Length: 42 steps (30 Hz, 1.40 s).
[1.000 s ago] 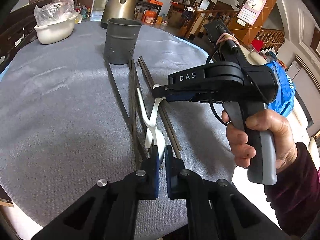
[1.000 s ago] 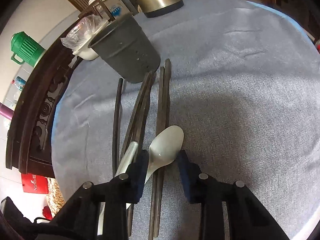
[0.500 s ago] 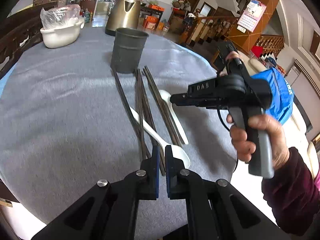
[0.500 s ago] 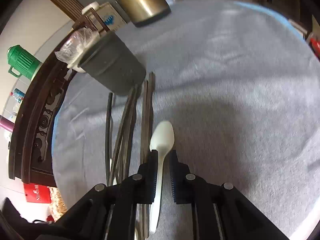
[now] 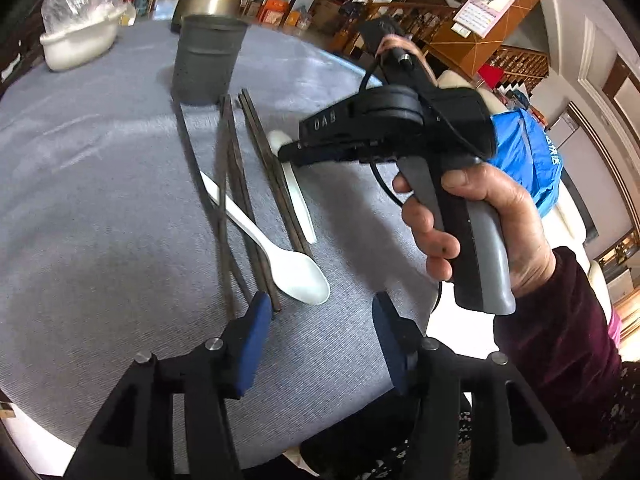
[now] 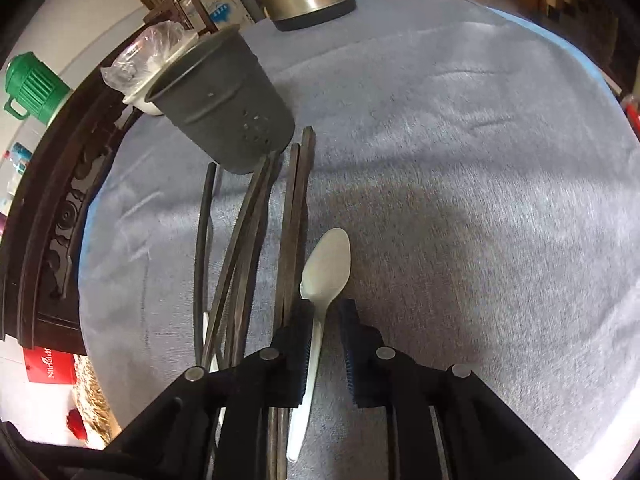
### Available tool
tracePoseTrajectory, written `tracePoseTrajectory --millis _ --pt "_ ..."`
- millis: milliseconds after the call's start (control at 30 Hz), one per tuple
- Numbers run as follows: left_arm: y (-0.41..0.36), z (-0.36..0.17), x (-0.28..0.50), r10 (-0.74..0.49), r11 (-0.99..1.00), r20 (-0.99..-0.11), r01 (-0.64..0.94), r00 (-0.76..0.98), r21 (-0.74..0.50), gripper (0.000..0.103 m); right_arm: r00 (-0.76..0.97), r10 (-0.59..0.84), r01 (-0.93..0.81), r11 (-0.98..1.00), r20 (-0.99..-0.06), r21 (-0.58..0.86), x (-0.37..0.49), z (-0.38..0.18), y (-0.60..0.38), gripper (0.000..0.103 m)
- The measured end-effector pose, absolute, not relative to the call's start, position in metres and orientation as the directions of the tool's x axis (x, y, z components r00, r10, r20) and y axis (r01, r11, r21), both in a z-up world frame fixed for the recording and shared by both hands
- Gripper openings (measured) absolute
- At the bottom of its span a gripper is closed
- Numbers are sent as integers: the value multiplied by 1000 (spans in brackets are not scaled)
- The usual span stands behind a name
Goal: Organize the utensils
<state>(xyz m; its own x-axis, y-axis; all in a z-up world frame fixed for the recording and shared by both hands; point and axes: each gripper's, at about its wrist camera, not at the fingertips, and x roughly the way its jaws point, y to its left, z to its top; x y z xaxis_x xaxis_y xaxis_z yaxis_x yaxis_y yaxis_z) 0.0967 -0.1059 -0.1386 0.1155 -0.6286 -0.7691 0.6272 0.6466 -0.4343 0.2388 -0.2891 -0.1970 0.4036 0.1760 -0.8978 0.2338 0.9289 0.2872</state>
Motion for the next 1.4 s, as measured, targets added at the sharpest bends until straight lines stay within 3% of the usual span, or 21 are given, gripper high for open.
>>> tracePoseTrajectory --millis 433,467,633,767,833,933,967,1000,1033,1300,1333,1400 --pt "-146 -166 121 -575 689 -815 582 75 -432 55 401 171 296 905 -900 304 277 -187 -313 25" --pt "-147 -167 122 -574 689 -815 584 77 -430 52 406 188 309 893 -894 328 276 -186 -319 26" --pt "-147 -178 125 -567 686 -822 585 57 -433 19 397 203 333 877 -895 346 286 -185 -329 31" --pt "-142 -182 128 -582 682 -812 572 48 -455 14 383 170 345 886 -908 311 301 -190 -326 34" --pt "-135 -181 130 -593 680 -804 565 48 -468 12 366 144 330 904 -919 273 307 -187 -318 46" --pt "-122 -179 134 -613 672 -789 553 42 -492 11 370 102 302 927 -923 223 310 -184 -305 49" --pt "-119 -179 136 -618 670 -785 548 39 -501 11 382 93 292 932 -919 216 310 -183 -303 45" --pt "-115 -179 138 -624 669 -781 543 39 -508 11 395 96 289 931 -914 223 308 -182 -304 30" --pt "-112 -180 139 -629 668 -777 539 39 -513 11 391 96 291 930 -915 222 306 -183 -305 29" --pt "-89 -186 165 -644 663 -765 510 17 -548 12 457 86 277 932 -885 234 268 -181 -311 29" --pt "-86 -187 168 -647 662 -762 503 11 -555 16 466 95 284 925 -880 251 262 -181 -315 29" --pt "-88 -189 174 -643 670 -766 487 5 -560 33 481 106 290 918 -870 272 250 -178 -320 29"
